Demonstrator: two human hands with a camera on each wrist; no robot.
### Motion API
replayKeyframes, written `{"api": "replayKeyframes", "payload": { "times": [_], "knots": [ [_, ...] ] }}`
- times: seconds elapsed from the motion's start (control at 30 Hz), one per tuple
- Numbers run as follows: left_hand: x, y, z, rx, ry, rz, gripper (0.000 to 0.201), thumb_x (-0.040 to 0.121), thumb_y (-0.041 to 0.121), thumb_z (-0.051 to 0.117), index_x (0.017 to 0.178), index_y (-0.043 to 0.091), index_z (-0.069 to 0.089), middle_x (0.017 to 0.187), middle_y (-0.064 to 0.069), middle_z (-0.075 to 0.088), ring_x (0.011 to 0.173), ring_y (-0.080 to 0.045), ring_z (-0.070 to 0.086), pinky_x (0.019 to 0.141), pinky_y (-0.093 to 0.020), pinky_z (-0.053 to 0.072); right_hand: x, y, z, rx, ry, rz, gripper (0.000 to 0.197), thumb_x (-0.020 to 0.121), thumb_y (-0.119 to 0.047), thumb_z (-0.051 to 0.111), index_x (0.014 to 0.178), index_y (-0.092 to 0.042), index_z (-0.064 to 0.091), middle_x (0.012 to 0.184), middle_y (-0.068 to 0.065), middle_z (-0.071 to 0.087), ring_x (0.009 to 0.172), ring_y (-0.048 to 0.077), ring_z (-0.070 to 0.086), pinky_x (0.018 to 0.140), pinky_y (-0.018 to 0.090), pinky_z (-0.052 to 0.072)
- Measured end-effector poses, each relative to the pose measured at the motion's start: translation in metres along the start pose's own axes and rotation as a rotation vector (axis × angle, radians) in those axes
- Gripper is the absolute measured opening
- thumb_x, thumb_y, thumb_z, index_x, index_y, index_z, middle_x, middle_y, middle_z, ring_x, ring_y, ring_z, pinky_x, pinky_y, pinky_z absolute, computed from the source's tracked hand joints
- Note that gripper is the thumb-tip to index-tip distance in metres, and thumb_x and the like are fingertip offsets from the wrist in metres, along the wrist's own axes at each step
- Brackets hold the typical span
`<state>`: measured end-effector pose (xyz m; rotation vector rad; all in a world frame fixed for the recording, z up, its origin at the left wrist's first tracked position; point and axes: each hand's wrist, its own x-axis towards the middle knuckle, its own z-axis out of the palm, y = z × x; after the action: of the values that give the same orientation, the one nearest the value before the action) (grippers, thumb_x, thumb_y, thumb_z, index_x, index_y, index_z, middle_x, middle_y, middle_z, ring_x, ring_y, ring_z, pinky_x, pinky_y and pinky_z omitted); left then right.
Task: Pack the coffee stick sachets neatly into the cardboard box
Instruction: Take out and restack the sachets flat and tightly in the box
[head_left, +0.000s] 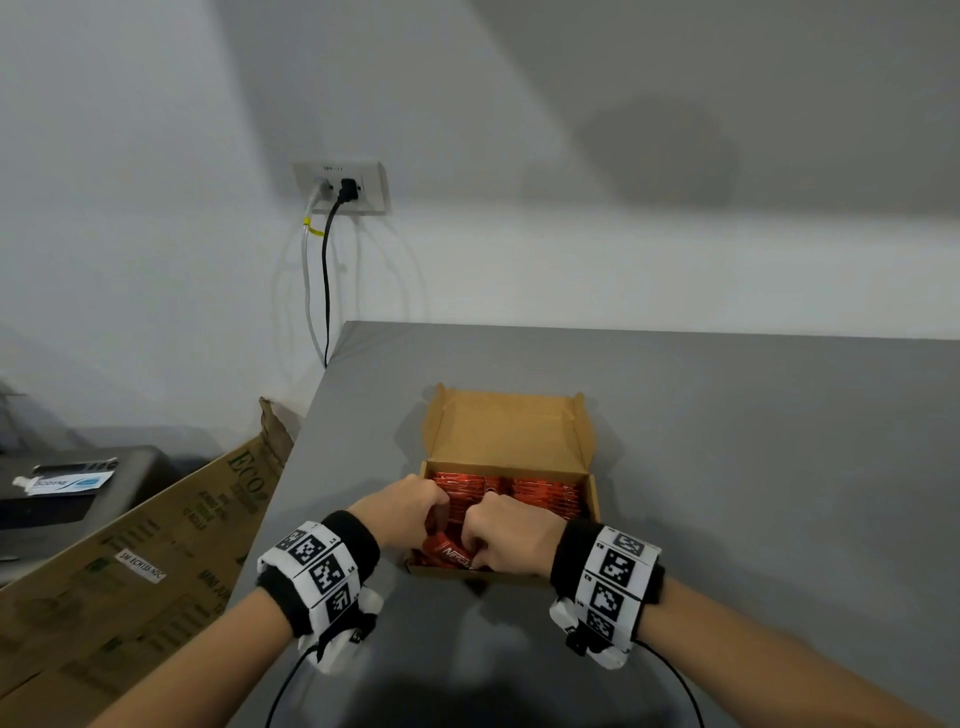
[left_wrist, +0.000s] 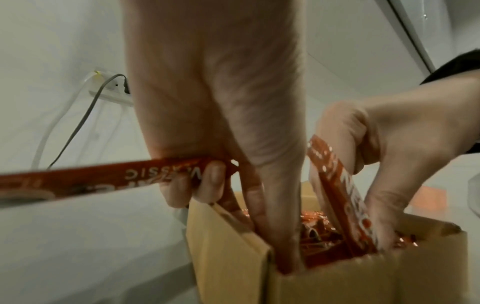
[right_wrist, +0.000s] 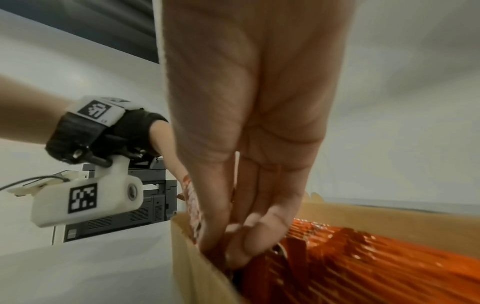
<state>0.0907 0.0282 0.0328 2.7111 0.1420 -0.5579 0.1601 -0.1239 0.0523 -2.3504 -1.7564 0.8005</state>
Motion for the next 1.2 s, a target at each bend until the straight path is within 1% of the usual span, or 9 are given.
{"api": "replayKeyframes", "payload": {
  "times": [0.17,0.3,0.37,0.5,0.87,0.97,1.03,1.1,1.2],
  "knots": [
    [-0.008,-0.004,-0.013,-0.142,-0.008,-0.008,0.004,0.077,0.007,0.065,0.077,0.011,0.064,0.065,0.015,0.051,0.060,0.001,0.048,0.054,-0.008,0.038,0.004,-0.015,0.001,-0.196,-0.019,-0.013,0.017,0.087,-0.003,0.055,0.101,0.000,0.065,0.105,0.021,0.062,0.096,0.039,0.060,0.079,0.040,0.048],
    [-0.012,0.005,-0.016,-0.181,-0.053,-0.005,0.012,0.075,0.011,0.070,0.083,0.002,0.069,0.066,0.007,0.058,0.057,-0.001,0.049,0.053,-0.008,0.039,0.009,-0.024,-0.001,-0.242,-0.004,-0.009,0.022,0.086,0.003,0.050,0.106,0.006,0.060,0.109,0.024,0.061,0.100,0.040,0.059,0.081,0.042,0.046],
    [-0.013,0.010,-0.013,-0.173,-0.096,0.004,0.023,0.073,0.017,0.076,0.090,0.002,0.069,0.082,-0.005,0.069,0.059,0.000,0.051,0.054,-0.007,0.041,0.011,-0.023,-0.003,-0.211,-0.010,-0.013,0.023,0.086,0.001,0.052,0.106,0.005,0.061,0.107,0.023,0.062,0.098,0.040,0.060,0.081,0.042,0.047],
    [-0.013,0.012,-0.010,-0.165,-0.060,0.015,0.017,0.072,0.013,0.076,0.086,0.003,0.074,0.092,-0.009,0.073,0.056,0.010,0.052,0.057,-0.003,0.040,0.009,-0.017,-0.007,-0.157,-0.032,0.002,0.015,0.080,0.002,0.057,0.092,0.004,0.065,0.095,0.022,0.065,0.088,0.038,0.062,0.072,0.038,0.050],
    [-0.013,0.011,-0.003,-0.101,-0.052,-0.022,0.019,0.075,0.014,0.074,0.091,0.003,0.072,0.092,-0.008,0.071,0.075,-0.008,0.055,0.059,-0.006,0.041,0.003,-0.021,-0.004,-0.221,0.001,0.011,0.013,0.082,0.004,0.055,0.093,0.006,0.062,0.099,0.022,0.064,0.091,0.038,0.061,0.075,0.039,0.048],
    [-0.013,0.014,-0.002,-0.047,-0.024,-0.042,0.017,0.073,0.009,0.072,0.087,0.001,0.068,0.076,-0.002,0.062,0.074,-0.015,0.057,0.069,-0.026,0.053,0.006,-0.019,-0.001,-0.166,-0.017,0.016,0.014,0.079,0.008,0.054,0.090,0.007,0.064,0.095,0.023,0.065,0.088,0.039,0.062,0.075,0.041,0.051],
    [-0.013,0.019,0.000,0.026,0.016,-0.044,0.017,0.075,0.011,0.067,0.088,0.001,0.065,0.083,-0.008,0.064,0.075,-0.021,0.059,0.071,-0.031,0.053,0.006,-0.014,-0.003,-0.108,-0.036,0.031,0.013,0.079,0.008,0.055,0.087,0.007,0.065,0.091,0.023,0.066,0.085,0.038,0.062,0.071,0.037,0.051],
    [-0.012,0.020,0.004,0.071,0.040,-0.033,0.015,0.079,0.015,0.061,0.087,0.003,0.064,0.089,-0.010,0.066,0.080,-0.026,0.063,0.071,-0.032,0.054,0.005,-0.008,-0.006,-0.018,-0.008,0.060,0.010,0.079,0.005,0.060,0.086,0.004,0.068,0.086,0.020,0.068,0.080,0.032,0.065,0.071,0.034,0.052],
    [-0.012,0.017,0.003,0.037,0.005,-0.007,0.009,0.076,0.010,0.063,0.079,0.006,0.070,0.072,0.003,0.063,0.073,-0.018,0.061,0.068,-0.025,0.051,0.002,0.002,-0.006,0.035,0.093,0.085,0.014,0.081,-0.004,0.067,0.094,-0.003,0.068,0.094,0.015,0.068,0.085,0.027,0.064,0.080,0.037,0.053]
  ]
}}
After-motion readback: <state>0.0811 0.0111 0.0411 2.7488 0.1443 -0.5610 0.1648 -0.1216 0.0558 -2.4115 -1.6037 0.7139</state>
